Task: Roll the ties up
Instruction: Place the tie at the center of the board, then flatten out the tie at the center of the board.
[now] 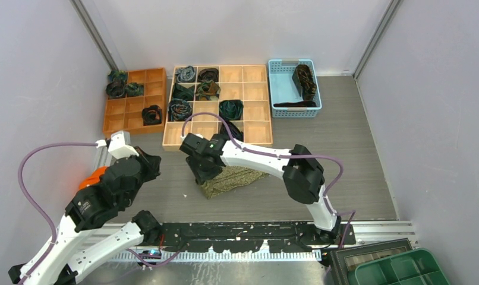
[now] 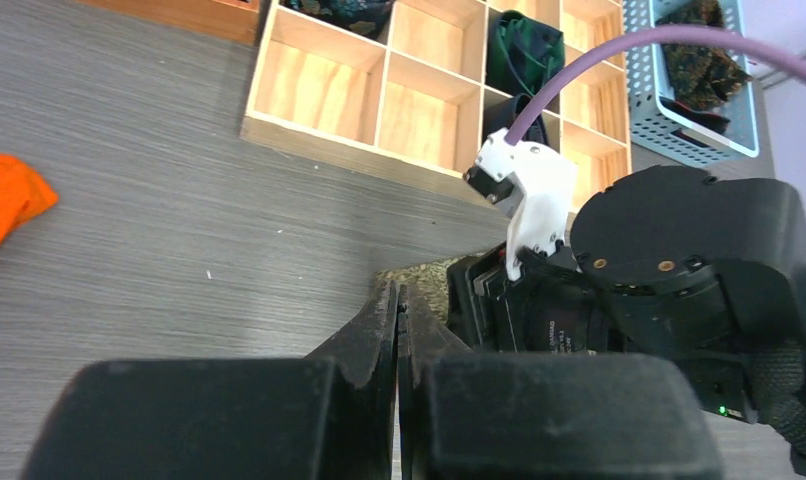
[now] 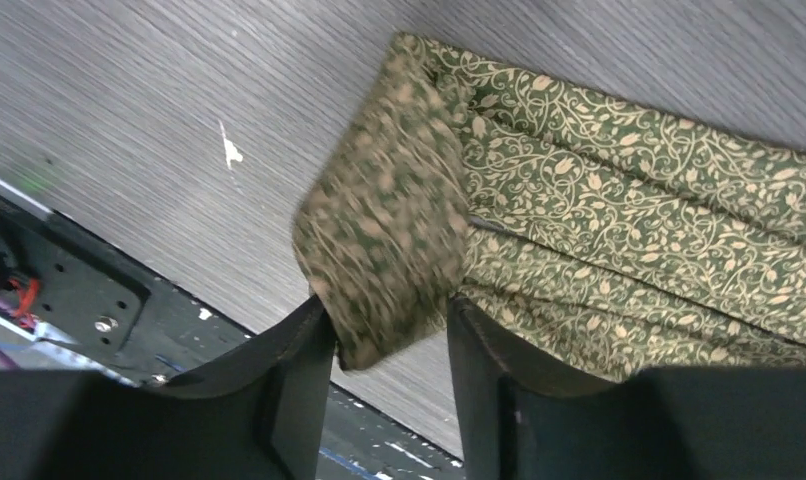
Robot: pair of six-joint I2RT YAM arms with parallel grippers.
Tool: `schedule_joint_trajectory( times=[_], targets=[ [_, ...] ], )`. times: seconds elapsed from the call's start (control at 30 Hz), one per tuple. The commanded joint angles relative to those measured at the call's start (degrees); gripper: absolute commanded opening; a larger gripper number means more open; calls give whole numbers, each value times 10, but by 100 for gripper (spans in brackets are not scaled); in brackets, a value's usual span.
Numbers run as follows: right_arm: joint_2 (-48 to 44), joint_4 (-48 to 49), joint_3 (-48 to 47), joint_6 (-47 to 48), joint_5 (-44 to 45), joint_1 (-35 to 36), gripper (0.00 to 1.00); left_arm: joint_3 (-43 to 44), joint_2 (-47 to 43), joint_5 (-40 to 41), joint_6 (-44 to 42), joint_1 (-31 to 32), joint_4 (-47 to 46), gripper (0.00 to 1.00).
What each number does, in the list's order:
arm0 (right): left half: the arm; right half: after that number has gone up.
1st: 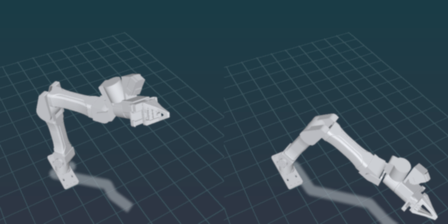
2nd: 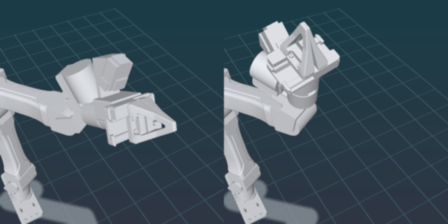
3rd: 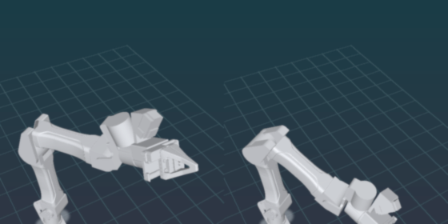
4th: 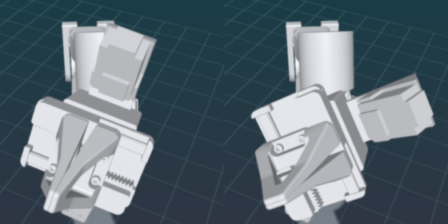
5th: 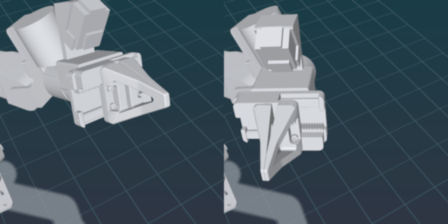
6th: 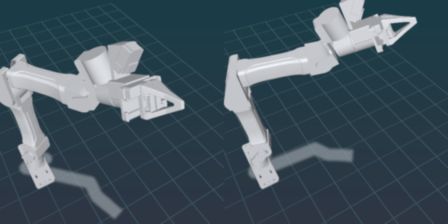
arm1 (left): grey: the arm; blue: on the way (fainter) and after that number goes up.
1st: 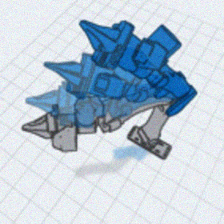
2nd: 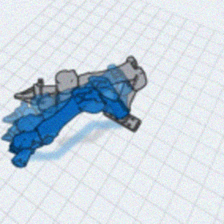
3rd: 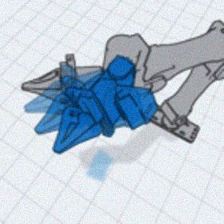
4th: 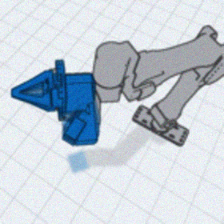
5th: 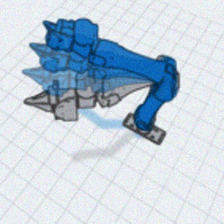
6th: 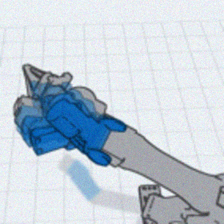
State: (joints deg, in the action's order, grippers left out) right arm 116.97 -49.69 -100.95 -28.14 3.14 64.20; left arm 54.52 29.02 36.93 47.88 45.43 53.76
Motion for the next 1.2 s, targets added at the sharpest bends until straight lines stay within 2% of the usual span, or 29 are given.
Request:
schedule_joint_trajectory(
  times=[0.0,0.03,0.13,0.3,0.5,0.6,0.73,0.9,1.17],
  targets=[
    [-21,24,-13,13,-10,-5,60,17,2,43,14,2,10,0],
    [-32,24,-7,15,6,-6,69,16,5,43,14,3,9,0],
    [-80,18,24,20,80,-7,76,15,19,42,13,2,2,0],
    [-168,-17,92,0,180,-32,77,9,66,25,-1,2,-29,0],
    [-260,-30,195,-44,230,-95,77,6,118,4,-19,2,-71,0],
    [-278,-30,254,-63,217,-143,76,-1,135,-17,-25,2,-96,0],
    [-287,32,313,-66,171,-172,76,-11,161,-44,-23,2,-108,0],
    [-237,62,333,-67,154,-185,77,-15,165,-53,-20,2,-112,0],
    [-197,99,349,-71,123,-190,67,-19,145,-33,-19,2,-90,0]
  ],
)
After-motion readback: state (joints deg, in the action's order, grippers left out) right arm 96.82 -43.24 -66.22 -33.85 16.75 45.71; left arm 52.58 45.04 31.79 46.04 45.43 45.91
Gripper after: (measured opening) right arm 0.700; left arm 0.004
